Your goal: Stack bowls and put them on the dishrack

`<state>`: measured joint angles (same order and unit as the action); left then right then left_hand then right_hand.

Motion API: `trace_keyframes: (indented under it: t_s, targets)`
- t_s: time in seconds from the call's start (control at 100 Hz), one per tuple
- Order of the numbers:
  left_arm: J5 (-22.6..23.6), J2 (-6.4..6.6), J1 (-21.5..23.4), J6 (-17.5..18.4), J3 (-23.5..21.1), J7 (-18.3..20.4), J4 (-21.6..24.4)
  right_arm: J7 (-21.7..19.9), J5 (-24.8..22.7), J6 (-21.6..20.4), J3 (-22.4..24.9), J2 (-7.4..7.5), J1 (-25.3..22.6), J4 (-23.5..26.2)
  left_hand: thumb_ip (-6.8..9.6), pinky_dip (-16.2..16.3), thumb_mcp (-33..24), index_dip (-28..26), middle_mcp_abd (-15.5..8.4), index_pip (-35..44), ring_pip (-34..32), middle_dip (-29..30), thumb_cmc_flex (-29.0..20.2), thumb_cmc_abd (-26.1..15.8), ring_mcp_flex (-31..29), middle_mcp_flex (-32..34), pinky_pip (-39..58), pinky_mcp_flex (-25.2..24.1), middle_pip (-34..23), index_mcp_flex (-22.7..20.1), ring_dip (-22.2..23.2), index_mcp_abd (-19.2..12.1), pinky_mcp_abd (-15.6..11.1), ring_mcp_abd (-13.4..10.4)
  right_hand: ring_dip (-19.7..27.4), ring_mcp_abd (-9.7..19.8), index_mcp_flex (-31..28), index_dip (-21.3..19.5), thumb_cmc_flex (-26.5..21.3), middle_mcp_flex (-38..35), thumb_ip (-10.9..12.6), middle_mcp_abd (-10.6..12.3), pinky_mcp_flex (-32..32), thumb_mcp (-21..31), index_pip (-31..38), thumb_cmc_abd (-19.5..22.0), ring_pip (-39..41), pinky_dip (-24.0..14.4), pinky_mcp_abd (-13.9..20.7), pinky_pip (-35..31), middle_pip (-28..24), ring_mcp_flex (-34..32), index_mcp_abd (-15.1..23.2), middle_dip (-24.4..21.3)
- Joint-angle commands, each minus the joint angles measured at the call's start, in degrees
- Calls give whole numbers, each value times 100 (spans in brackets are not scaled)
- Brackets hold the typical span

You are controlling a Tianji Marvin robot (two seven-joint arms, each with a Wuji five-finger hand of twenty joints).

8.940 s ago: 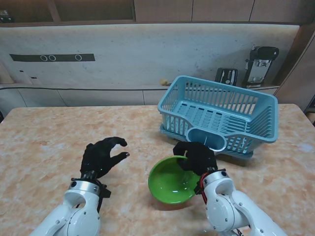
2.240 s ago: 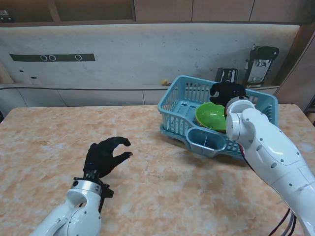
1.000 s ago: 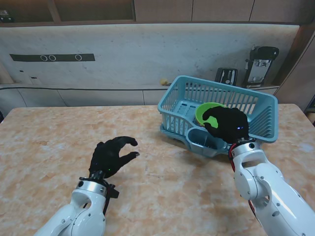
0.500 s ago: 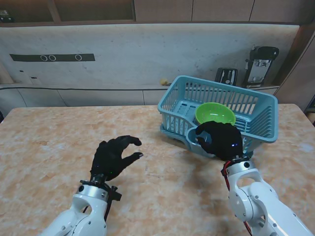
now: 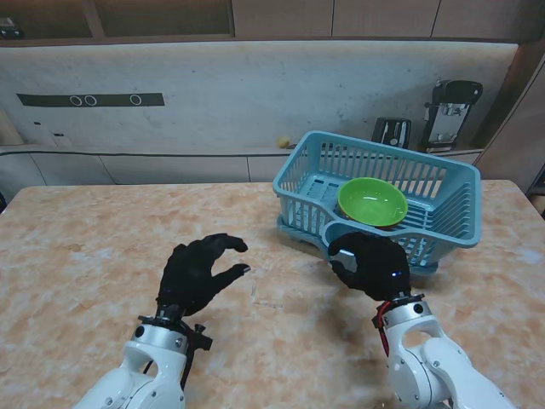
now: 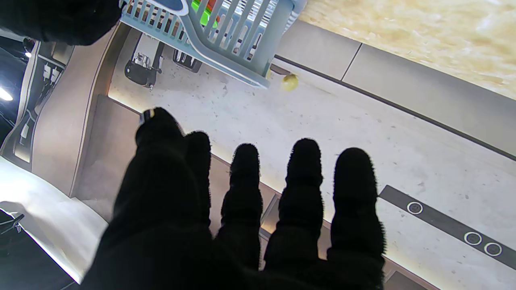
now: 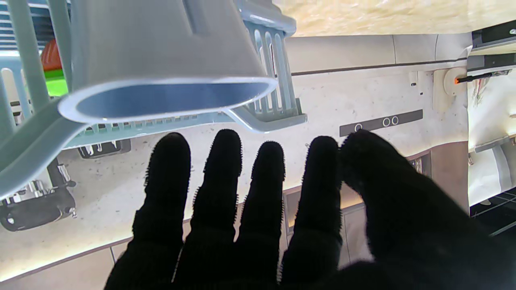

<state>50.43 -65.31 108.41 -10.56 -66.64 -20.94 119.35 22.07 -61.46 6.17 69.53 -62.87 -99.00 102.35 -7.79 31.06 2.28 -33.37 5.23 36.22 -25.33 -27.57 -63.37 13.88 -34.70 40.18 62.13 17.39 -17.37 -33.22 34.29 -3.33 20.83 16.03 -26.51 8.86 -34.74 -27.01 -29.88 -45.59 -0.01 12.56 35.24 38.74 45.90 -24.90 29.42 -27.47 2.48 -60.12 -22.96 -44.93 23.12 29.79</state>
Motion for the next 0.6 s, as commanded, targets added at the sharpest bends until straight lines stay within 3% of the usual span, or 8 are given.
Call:
trace_keyframes:
  t_s: [0.0, 0.59]
  targets:
    - [-34, -29, 53, 22, 11, 39, 60, -210, -4, 34, -36, -37, -98, 38, 134, 96, 122, -167, 30, -52, -5, -38, -14, -211, -68, 119, 112, 4, 67, -197, 41, -92, -82, 79, -132, 63, -70, -12, 57, -168, -122, 121, 8, 117, 32, -55, -54, -64, 55, -103, 69, -60, 168, 71]
    - [-88, -34, 133, 68, -45, 37, 106, -411, 250, 5, -66, -53, -110, 102, 134, 100, 123, -177, 31, -61, -8, -41, -3, -216, -66, 126, 137, 0, 72, -210, 42, -103, -74, 81, -125, 51, -98, -39, 59, -167, -121, 116, -24, 113, 38, -37, -91, -37, 30, -98, 78, -52, 182, 87]
